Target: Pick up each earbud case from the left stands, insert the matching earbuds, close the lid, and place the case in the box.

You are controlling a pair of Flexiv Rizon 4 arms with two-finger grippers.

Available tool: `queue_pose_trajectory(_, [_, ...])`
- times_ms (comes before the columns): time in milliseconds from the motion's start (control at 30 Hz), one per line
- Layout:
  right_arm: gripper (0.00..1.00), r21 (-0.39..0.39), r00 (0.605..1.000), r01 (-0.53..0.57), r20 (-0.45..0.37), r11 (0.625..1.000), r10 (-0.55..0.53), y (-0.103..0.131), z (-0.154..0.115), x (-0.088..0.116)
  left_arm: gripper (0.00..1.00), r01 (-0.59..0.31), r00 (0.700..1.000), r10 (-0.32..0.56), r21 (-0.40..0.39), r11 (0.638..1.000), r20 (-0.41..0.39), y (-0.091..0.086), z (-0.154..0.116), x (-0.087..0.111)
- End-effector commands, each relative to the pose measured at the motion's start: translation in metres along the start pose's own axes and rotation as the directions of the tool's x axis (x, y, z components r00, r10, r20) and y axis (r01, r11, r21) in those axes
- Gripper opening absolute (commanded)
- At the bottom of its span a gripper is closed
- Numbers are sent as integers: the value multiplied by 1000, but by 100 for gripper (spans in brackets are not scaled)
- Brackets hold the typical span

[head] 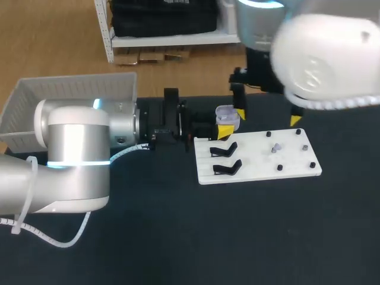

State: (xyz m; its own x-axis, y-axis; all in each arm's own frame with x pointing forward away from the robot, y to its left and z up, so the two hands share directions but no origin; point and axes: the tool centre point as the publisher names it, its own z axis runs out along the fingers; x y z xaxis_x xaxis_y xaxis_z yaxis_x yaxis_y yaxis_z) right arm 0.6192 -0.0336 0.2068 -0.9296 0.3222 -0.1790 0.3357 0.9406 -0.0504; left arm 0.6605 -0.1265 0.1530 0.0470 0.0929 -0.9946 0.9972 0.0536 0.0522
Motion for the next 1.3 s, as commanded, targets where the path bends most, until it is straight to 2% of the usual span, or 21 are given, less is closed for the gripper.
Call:
queue_pose_trajectory(33, [100,-194,999,-3,37,981,10,-16,3,4,0,-5,1000,5,-9,1000,7,-2,0,1])
queue_pose_trajectory(433, [100,-194,999,-3,37,981,10,-16,3,4,0,-5,1000,5,-9,1000,7,-2,0,1])
queue_pose_trajectory(467, [100,-250,998,-23,44,968,35,-15,10,1,0,-5,1000,5,-9,1000,7,-2,0,1])
queue_pose_trajectory(567, [100,-304,994,-23,94,953,54,-20,31,-9,0,-5,1000,5,-9,1000,7,-2,0,1])
queue_pose_trajectory(667, [100,-313,992,-2,117,950,41,-24,51,-17,0,-5,1000,5,-9,1000,7,-2,0,1])
queue_pose_trajectory(833, [100,-365,995,7,91,931,29,-23,82,-29,0,-5,1000,5,-9,1000,7,-2,0,1])
queue_pose_trajectory(1167, [100,-369,996,78,71,926,-56,-13,127,-45,0,-5,1000,5,-9,1000,7,-2,0,1])
queue_pose_trajectory(1300, [87,-367,993,115,73,923,-94,-11,141,-51,0,-5,1000,5,-9,1000,7,-2,0,1])
